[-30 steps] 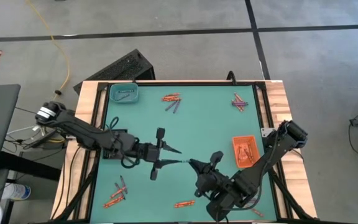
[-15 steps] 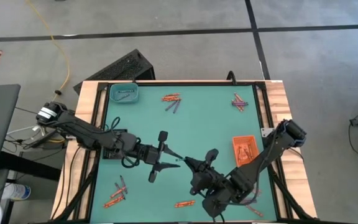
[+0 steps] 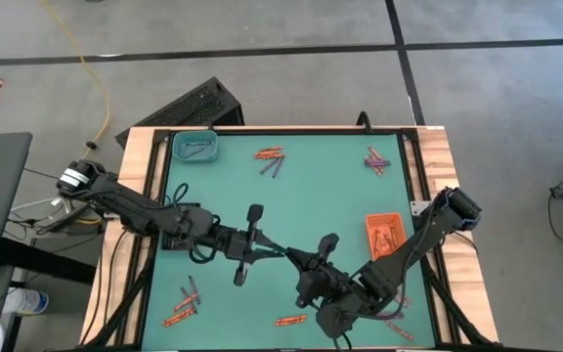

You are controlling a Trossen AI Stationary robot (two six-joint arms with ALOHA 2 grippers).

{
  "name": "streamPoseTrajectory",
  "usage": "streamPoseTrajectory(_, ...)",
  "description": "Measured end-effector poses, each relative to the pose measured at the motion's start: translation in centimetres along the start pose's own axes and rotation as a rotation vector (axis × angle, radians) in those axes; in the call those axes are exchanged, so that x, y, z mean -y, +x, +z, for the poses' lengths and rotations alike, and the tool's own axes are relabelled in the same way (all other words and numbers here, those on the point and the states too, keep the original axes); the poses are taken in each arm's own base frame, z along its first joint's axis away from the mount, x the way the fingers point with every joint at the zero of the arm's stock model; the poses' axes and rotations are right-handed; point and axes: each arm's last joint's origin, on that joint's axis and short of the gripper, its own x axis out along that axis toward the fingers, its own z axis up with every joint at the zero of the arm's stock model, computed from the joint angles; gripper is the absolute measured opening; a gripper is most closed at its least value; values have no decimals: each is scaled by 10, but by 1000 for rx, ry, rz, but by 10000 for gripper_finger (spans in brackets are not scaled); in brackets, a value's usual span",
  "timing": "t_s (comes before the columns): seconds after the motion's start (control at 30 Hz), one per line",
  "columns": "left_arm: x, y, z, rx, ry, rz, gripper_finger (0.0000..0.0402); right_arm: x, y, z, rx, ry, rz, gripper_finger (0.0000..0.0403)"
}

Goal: Sort crayons
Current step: Put the green crayon into the green bin

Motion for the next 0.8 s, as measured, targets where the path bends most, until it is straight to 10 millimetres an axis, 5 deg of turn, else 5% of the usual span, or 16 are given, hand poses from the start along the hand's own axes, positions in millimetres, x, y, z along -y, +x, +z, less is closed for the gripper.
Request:
streamPoseTrajectory(0.37, 2, 0, -5, -78, 67, 28, 7, 4, 10, -8, -48, 67, -18, 79)
streamPoseTrajectory(0.8, -5, -8, -35, -460, 245, 158, 7, 17, 17, -36, -205, 151, -50, 199)
